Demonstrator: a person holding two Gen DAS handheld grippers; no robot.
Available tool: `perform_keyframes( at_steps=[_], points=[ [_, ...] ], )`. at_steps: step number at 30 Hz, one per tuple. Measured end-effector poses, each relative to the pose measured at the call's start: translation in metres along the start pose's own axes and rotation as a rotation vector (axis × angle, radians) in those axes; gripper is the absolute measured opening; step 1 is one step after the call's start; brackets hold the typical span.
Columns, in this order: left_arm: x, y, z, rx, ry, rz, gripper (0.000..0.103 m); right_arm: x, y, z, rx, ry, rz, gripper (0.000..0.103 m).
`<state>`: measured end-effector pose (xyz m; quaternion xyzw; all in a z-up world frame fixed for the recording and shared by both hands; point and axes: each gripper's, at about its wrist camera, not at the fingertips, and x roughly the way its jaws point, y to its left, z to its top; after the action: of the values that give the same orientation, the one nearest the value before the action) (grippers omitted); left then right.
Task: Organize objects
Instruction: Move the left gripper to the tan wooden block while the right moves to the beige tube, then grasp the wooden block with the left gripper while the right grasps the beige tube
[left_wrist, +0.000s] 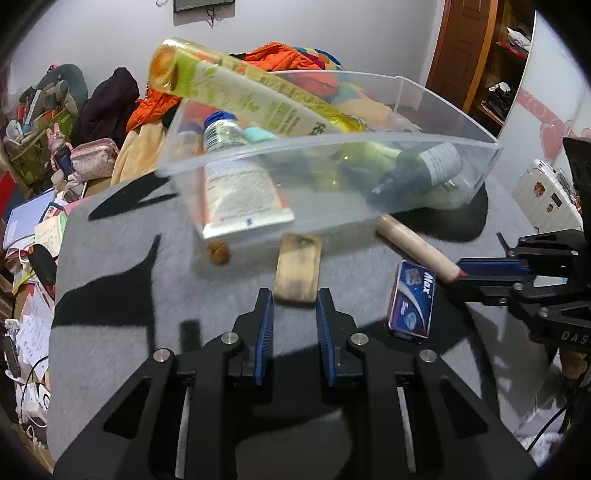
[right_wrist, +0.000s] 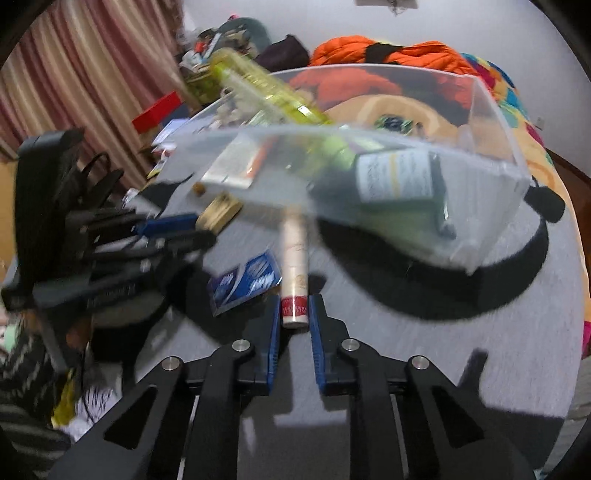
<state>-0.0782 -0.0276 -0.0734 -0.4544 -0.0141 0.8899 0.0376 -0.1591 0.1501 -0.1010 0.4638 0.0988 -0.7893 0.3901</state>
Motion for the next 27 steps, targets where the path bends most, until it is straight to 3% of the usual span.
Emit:
perform_keyframes(
  at_steps=[6,12,18,22,27],
  points=[
    [-0.004,0.011,0.005,-0.028,0.016,-0.028,0.024,-0.003,0.002,0.011,-0.008,-0.031,-0.058,0.018],
    [0.008,0.005,0.017,-0.038,0.025,-0.043,0.035,0.017,0.005,0.025,0.000,-0.016,-0.097,0.020],
    [0.018,-0.002,0.025,-0.024,0.005,-0.012,0.035,0.027,0.012,0.033,-0.029,-0.027,-0.137,0.020],
    [0.017,-0.007,0.023,0.001,-0.018,0.007,0.024,0.022,0.016,0.027,-0.053,-0.033,-0.153,0.014],
    [0.010,-0.004,0.017,-0.036,-0.016,-0.038,0.023,0.001,0.011,0.025,0.000,-0.085,-0.114,0.014]
  ],
)
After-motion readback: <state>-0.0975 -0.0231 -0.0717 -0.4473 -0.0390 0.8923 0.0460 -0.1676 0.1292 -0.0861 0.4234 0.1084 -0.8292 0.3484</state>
